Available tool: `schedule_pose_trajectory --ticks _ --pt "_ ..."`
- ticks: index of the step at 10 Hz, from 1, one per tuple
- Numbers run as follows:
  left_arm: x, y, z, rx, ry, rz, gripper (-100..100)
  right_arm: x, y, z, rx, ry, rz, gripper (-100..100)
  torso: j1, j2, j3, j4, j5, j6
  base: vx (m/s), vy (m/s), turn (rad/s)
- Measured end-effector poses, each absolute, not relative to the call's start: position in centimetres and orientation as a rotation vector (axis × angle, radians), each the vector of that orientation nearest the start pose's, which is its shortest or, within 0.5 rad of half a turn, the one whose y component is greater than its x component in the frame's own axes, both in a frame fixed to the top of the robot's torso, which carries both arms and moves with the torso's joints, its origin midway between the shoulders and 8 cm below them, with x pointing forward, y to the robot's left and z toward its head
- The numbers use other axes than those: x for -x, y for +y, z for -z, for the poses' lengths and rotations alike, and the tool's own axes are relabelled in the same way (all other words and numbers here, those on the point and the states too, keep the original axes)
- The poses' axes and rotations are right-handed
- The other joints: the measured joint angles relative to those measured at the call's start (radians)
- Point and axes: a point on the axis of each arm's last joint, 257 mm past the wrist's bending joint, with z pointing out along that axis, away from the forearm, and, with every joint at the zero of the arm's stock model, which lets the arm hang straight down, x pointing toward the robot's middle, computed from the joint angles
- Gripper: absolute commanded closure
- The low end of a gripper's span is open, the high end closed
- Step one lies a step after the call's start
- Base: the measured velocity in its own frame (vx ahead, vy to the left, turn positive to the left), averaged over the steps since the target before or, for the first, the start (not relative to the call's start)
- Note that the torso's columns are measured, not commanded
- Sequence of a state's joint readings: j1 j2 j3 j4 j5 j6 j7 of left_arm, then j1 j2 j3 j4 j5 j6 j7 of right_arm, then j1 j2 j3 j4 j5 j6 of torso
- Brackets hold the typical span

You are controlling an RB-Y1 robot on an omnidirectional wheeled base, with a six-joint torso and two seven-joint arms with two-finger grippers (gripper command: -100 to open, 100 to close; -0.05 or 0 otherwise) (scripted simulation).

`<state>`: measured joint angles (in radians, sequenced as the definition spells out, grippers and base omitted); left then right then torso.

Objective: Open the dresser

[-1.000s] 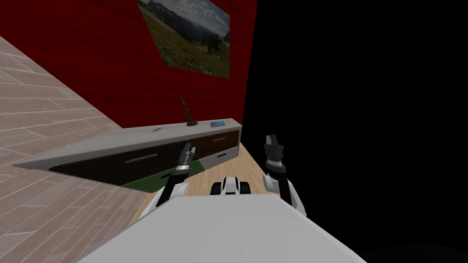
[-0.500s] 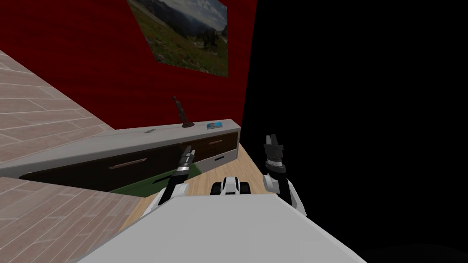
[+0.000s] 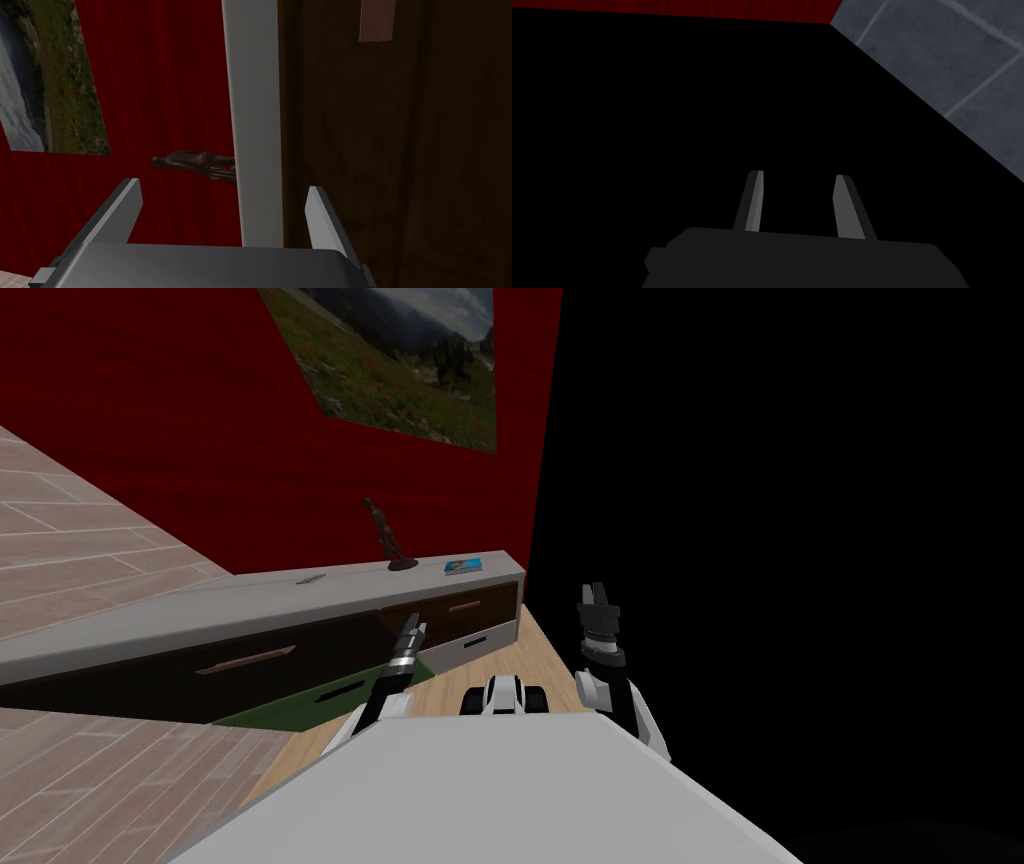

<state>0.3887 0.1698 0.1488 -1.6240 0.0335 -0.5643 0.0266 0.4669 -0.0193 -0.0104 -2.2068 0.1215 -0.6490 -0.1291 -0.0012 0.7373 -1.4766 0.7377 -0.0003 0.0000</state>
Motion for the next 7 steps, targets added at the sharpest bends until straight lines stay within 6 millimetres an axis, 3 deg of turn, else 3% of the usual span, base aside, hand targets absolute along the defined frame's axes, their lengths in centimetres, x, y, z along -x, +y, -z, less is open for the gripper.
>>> schedule_pose_trajectory --ticks 7 --pt "-39.4 39.5 27.4 1.109 0.982 0.98 -100 -33.7 -25.7 -2.8 -0.524 0.609 -1.382 0 0.001 0.001 0.001 0.0 0.0 0.0 0.138 -0.092 0.036"
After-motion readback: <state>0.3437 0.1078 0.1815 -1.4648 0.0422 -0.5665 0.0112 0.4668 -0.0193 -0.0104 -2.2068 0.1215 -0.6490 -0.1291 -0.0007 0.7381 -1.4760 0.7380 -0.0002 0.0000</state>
